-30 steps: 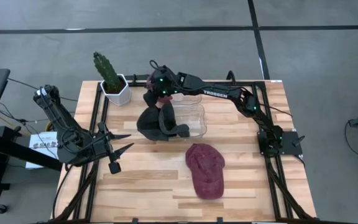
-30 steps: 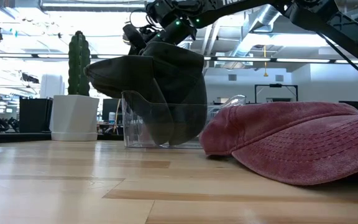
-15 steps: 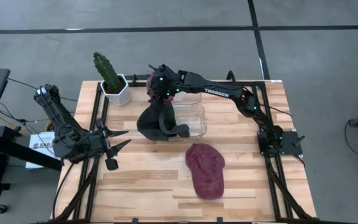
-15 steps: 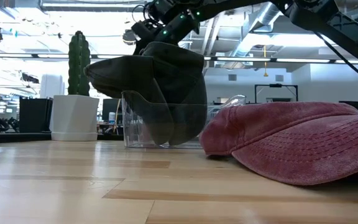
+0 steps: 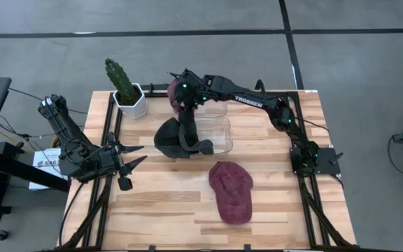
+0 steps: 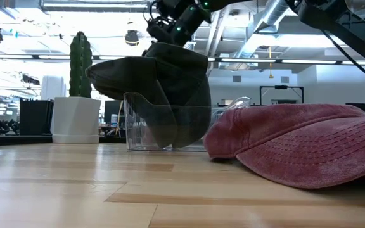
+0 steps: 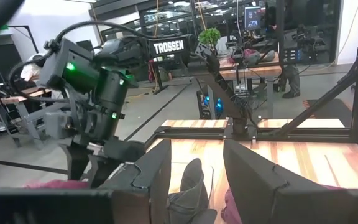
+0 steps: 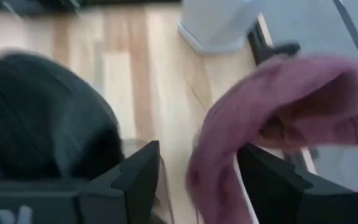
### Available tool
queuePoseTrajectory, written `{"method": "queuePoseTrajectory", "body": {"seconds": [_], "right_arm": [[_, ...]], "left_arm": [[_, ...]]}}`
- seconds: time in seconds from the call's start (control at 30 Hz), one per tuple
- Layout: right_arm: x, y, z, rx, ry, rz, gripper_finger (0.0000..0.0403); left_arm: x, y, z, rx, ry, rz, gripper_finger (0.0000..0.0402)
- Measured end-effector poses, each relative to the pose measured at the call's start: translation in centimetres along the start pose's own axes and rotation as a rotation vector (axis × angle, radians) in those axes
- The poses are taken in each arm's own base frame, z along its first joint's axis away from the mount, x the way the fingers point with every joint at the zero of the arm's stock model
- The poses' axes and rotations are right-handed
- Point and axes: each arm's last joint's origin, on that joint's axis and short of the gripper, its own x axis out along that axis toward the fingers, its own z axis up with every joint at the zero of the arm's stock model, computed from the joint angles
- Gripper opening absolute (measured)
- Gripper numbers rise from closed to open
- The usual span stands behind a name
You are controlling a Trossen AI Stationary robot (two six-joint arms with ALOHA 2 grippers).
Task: Pick & Place hat
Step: Put the top red cap into the top transparent bin
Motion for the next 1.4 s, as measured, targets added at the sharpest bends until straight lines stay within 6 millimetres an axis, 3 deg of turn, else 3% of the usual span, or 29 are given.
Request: {"method": "queuePoseTrajectory", "body": {"seconds": [0.23, 0.57, 0.8, 0.9, 1.03, 1.27, 1.4], "right_arm": [[-1.5, 0.0, 0.6, -0.023, -0.044, 0.011, 0.0209], [-1.4, 1.6, 1.7, -0.114, -0.131, 0.025, 0.0186], [-1.5, 1.3, 2.0, -0.122, -0.145, -0.058, 0.0162], [-3.0, 1.1, 1.9, -0.14, -0.077, -0.246, 0.0149], [-7.4, 0.2, 1.8, -0.111, 0.006, -0.53, 0.0114], [-13.2, -3.1, -1.7, 0.083, 0.199, -0.51, 0.0013], [-14.2, -5.3, -4.6, 0.172, 0.387, -0.48, 0.0004]], "left_arm": [[0.0, 0.0, 0.0, -0.001, 0.0, 0.0, 0.0144], [0.0, 0.0, 0.0, -0.019, 0.0, 0.0, 0.0144], [0.0, 0.0, 0.0, -0.019, 0.0, 0.0, 0.0144], [0.0, 0.0, 0.0, -0.019, 0.0, 0.0, 0.0144], [0.0, 0.0, -0.1, -0.017, 0.0, 0.0, 0.0144], [0.0, -0.3, -1.0, -0.012, 0.008, -0.002, 0.0144], [0.0, -0.3, -1.1, -0.038, 0.008, -0.002, 0.0144]]}}
